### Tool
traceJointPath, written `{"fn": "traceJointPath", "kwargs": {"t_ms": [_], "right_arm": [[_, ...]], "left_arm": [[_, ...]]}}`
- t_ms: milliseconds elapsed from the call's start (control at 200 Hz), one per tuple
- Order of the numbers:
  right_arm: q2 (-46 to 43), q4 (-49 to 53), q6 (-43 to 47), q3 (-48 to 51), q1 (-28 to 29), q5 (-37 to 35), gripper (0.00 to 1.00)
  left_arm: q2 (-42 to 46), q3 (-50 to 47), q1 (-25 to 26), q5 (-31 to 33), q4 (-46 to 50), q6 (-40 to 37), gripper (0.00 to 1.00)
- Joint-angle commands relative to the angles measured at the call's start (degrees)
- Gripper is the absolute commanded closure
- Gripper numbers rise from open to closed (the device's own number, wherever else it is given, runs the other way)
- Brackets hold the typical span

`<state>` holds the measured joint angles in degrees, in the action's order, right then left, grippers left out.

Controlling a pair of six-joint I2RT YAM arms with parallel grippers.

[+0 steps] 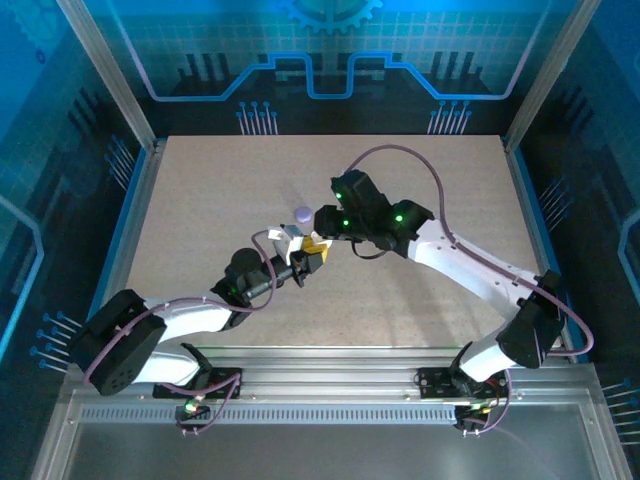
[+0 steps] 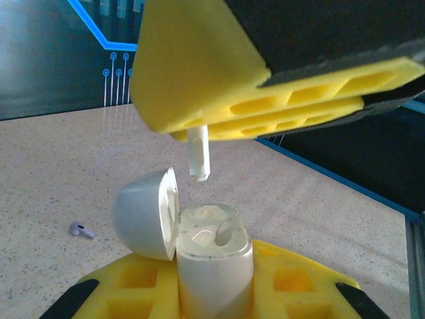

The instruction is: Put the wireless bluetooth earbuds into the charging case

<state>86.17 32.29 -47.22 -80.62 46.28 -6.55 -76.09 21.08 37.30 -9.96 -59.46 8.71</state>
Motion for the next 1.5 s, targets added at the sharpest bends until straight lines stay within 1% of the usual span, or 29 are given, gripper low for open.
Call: {"fn": "traceJointPath", "kwargs": {"t_ms": [0, 610, 880, 1131, 1396, 1496], "right_arm": [[-1.8, -2.1, -1.1, 1.1, 0.9, 0.7, 0.79], [-4.7, -6.3, -3.5, 6.3, 2.2, 1.2, 0.79], [-5.4, -5.4, -3.4, 7.2, 2.4, 1.7, 0.79], [-4.3, -4.9, -2.0, 6.9, 2.4, 4.0, 0.78], [-4.0, -4.6, -1.8, 6.1, 2.4, 3.6, 0.72], [-4.1, -4.2, -1.6, 5.7, 2.3, 3.3, 0.72]], "left_arm": [[1.8, 1.3, 0.4, -0.7, -2.7, -0.1, 0.8], [2.9, 1.4, 0.3, 0.0, -2.9, 0.1, 0.8], [3.5, 1.3, 0.4, 0.1, -2.9, -0.2, 0.79], [3.5, 1.5, 0.4, -0.2, -3.0, -0.2, 0.79], [3.8, 1.3, 0.4, -0.3, -2.7, -0.3, 0.8], [3.8, 1.4, 0.4, -0.3, -2.7, -0.3, 0.8]]}}
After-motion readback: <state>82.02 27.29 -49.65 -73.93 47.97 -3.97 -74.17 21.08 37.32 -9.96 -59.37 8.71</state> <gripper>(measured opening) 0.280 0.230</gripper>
